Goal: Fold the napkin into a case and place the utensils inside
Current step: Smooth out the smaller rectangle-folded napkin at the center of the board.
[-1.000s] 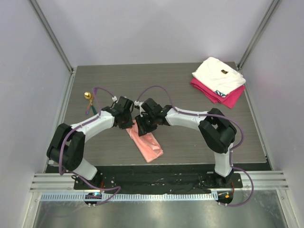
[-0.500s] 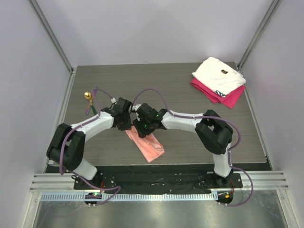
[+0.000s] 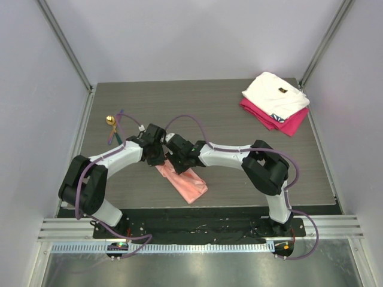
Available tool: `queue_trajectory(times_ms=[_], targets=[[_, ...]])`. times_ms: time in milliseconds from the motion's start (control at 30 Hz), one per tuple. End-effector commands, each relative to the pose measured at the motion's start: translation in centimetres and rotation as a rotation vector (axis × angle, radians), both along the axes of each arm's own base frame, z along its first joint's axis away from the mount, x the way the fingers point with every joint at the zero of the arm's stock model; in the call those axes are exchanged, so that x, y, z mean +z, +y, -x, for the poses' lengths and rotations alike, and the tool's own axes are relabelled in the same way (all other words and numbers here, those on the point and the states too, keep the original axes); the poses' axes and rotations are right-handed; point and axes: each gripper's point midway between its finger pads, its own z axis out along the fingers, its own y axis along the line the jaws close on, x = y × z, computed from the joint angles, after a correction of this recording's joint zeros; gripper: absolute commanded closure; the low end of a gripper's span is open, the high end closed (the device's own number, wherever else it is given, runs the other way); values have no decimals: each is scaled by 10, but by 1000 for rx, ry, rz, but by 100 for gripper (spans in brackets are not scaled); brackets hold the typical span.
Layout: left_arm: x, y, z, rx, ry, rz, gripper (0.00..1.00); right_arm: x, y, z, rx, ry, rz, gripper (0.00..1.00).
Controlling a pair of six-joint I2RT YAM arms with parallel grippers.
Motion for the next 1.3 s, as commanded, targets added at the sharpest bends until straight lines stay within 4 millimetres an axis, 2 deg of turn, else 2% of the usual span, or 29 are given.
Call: queue_trajectory(times_ms=[0, 33, 67, 133, 167, 267, 367, 600, 700, 833, 967, 1033, 1167, 1267], targets=[[23, -21, -16, 4, -88, 105, 100, -5, 21, 10, 37, -8, -29, 71], [22, -20, -16, 10, -86, 106, 100, -3, 22, 10, 35, -11, -34, 75], [24, -20, -16, 11, -89, 109, 100, 4, 25, 9, 32, -14, -51, 84], [25, -19, -16, 15, -96, 110, 100, 17, 28, 9, 19, -18, -82, 90], [25, -19, -16, 17, -96, 111, 100, 31, 31, 7, 13, -31, -111, 93], [28, -18, -16, 19, -102, 112, 100, 48, 35, 8, 6, -16, -130, 99], [33, -17, -16, 25, -117, 114, 100, 55, 41, 17, 24, 43, -158, 99], [45, -11, -14, 48, -161, 117, 100, 58, 49, 25, -46, 179, -212, 99], [47, -11, -13, 51, -166, 126, 100, 48, 52, 23, -97, 229, -232, 99], [38, -10, -8, 61, -148, 128, 100, 24, 55, 13, -220, 286, -331, 99], [28, -7, -4, 64, -128, 113, 100, 10, 57, 6, -304, 321, -437, 99], [28, -6, -6, 63, -129, 104, 100, 16, 66, 5, -285, 331, -490, 99], [31, -3, -9, 63, -136, 89, 100, 17, 69, 10, -256, 366, -508, 95], [34, -2, -9, 63, -143, 91, 100, 28, 66, 11, -240, 380, -531, 84]])
